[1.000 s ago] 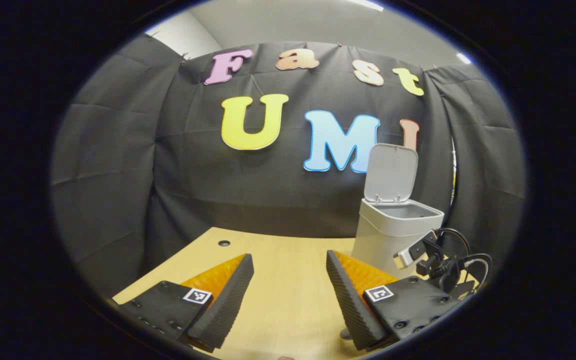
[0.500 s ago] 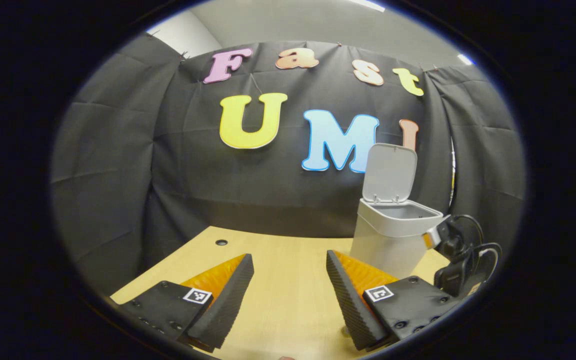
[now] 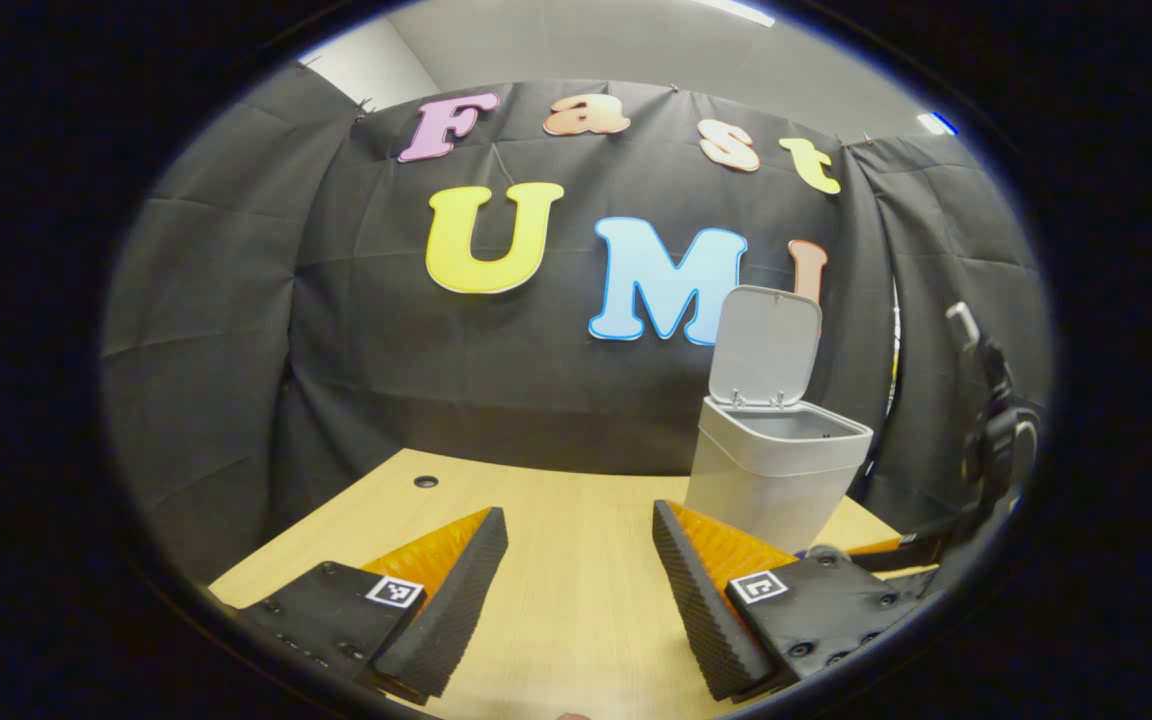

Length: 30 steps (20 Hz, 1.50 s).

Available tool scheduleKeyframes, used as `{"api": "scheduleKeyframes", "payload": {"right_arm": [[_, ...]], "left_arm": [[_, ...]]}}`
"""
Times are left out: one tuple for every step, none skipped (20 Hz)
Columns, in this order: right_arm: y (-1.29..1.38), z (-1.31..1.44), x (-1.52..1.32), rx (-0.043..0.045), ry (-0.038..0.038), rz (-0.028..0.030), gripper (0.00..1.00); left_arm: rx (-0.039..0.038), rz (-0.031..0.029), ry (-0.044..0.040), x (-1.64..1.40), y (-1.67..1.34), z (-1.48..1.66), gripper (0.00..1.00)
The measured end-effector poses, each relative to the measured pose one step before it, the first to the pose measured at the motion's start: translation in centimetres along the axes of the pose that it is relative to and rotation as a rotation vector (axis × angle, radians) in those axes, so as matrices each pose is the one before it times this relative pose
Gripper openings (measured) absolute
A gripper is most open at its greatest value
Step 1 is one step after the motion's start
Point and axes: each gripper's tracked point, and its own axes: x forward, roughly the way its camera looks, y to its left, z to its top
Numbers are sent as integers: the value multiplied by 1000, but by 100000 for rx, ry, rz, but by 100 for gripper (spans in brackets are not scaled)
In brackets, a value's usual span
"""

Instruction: Press the lid of the desktop garbage bin to open it, pick up the crumpled paper on the desktop and throw it into the bin, then pick up the pop can on the desktop and drop it into the bin, and finally close the garbage bin lid.

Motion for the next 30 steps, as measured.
{"api": "scheduleKeyframes", "payload": {"right_arm": [[-421,1374,-675,-521,-4103,-1143,83],[-483,1375,-187,-599,-4344,-1253,83],[-462,1283,-282,-719,-3926,-1316,83],[-638,1085,-501,-676,-4096,-1462,83],[-473,920,-256,-820,-3187,-1025,83],[-439,940,-142,-1070,-2967,-1192,83],[-422,608,-122,-1065,-2598,-1144,82],[-256,707,6,-963,-2418,-534,83],[-222,512,-21,-1032,-2128,-542,83],[-282,521,98,-1204,-1662,-639,83],[-305,541,48,-1654,-2089,-760,83],[-303,668,26,-1600,-2043,-938,83],[-387,683,218,-1764,-2496,-939,83],[-245,867,122,-1534,-2834,-613,83],[-123,765,242,-1504,-2722,-997,83],[-345,919,278,-1455,-3126,-1134,83],[-401,735,441,-1636,-2479,-1435,83],[-342,475,449,-1774,-2004,-1661,83],[-241,410,577,-1787,-1674,-1317,83],[-39,233,582,-1345,-1081,-570,83],[-78,-48,538,-1078,-281,-340,83],[-222,-73,624,-1349,87,-928,83],[-249,-137,675,-1556,116,-1496,83],[-51,-497,579,-1707,1121,-874,83],[-75,-385,479,-1300,1288,-606,83],[24,-392,341,-399,1468,-358,83],[89,-609,493,235,2257,190,83],[38,-401,256,646,1552,-110,83],[-67,-252,397,778,1275,198,83],[23,-239,129,660,824,481,83]], "left_arm": [[-234,-103,156,72,-136,-68,95],[-235,-22,129,14,-12,1,95],[-159,-115,7,-35,-87,-14,95],[16,95,17,-64,-12,-17,95],[79,-13,-127,-99,3,37,95],[44,61,-155,-2,-41,78,95],[6,-56,107,144,-83,-5,95],[23,-24,257,34,-25,-84,95],[-9,192,46,-8,137,-57,96],[43,195,-47,15,75,88,95],[182,349,-142,20,37,67,95],[251,114,-279,47,-7,136,95],[367,213,-313,106,-43,140,95],[399,131,-214,102,-1,28,95],[199,141,-92,-19,47,28,95],[-108,203,-144,57,96,72,95],[-311,89,34,-24,44,-70,95],[-277,189,165,30,2,-3,96],[-168,164,110,-24,60,-94,96],[-45,402,-57,5,115,83,95],[-61,229,-174,-90,99,-41,95],[121,156,-233,-172,66,24,95],[227,299,-272,-4,88,120,95],[258,283,-159,-22,100,59,95],[8,345,52,-166,37,-126,95],[-84,183,-91,-107,76,29,95],[-67,243,141,-177,68,-50,95],[-72,397,55,-62,108,41,95],[-49,385,22,-86,279,35,96],[-67,396,-79,-47,197,17,95]]}}
